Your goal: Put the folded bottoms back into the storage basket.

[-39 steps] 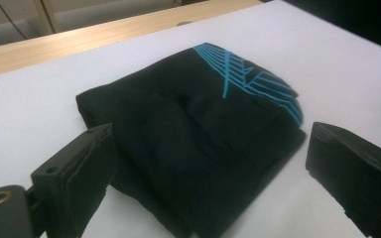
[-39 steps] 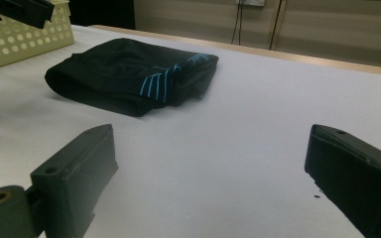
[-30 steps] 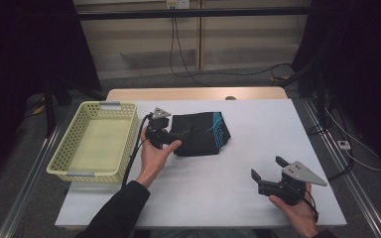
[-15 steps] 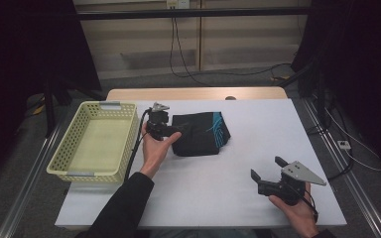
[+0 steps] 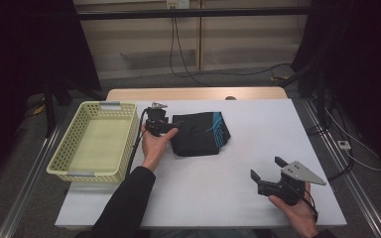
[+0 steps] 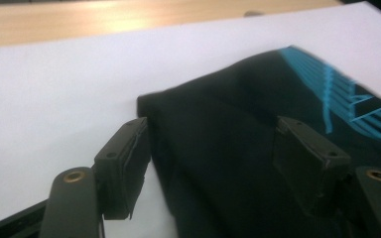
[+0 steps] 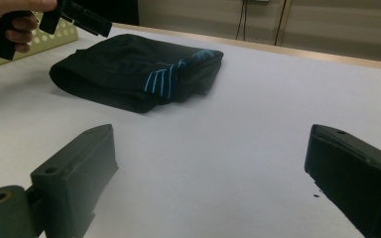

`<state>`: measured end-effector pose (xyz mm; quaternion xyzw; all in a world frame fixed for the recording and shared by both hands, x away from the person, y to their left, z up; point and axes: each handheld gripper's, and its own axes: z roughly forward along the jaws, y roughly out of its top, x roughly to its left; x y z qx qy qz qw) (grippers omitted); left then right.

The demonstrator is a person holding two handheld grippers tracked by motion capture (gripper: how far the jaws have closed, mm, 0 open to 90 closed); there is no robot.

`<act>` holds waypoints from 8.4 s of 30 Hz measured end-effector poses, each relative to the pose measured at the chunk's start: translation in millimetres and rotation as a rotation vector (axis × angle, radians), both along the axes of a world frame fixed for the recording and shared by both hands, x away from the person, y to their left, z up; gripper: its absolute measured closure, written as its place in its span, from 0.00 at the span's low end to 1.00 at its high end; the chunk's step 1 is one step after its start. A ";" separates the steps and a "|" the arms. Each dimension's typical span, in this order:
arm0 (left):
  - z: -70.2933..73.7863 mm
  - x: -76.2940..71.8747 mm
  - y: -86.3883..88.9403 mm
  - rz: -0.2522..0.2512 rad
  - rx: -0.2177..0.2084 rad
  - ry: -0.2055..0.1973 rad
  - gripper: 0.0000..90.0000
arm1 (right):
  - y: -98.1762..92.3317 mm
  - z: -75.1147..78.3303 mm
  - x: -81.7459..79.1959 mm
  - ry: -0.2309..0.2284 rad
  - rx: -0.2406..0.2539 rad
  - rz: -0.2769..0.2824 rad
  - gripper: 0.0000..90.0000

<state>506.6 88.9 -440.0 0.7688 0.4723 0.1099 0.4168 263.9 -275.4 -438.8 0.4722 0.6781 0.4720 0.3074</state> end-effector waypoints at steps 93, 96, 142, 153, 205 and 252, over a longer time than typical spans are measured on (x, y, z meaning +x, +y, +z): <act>61.0 -34.7 -8.8 -0.201 -0.125 -0.186 0.85 | 0.1 -0.6 1.4 0.020 0.007 0.001 0.06; 65.8 -37.0 -9.2 -0.213 -0.123 -0.206 0.85 | -0.3 -0.5 1.2 0.021 0.008 0.000 0.06; 111.8 -62.2 31.5 -0.250 -0.108 -0.274 0.85 | -0.4 -0.5 1.5 0.020 0.010 0.000 0.06; 123.6 -75.4 47.9 -0.225 -0.089 -0.301 0.85 | -0.5 -0.5 1.5 0.020 0.010 -0.002 0.06; 173.2 -106.7 108.8 -0.144 -0.093 -0.407 0.85 | 0.2 0.2 -0.4 0.011 0.004 0.005 0.06; 191.2 -120.0 166.4 -0.010 -0.053 -0.463 0.84 | 0.7 0.5 -0.9 0.013 0.008 0.008 0.06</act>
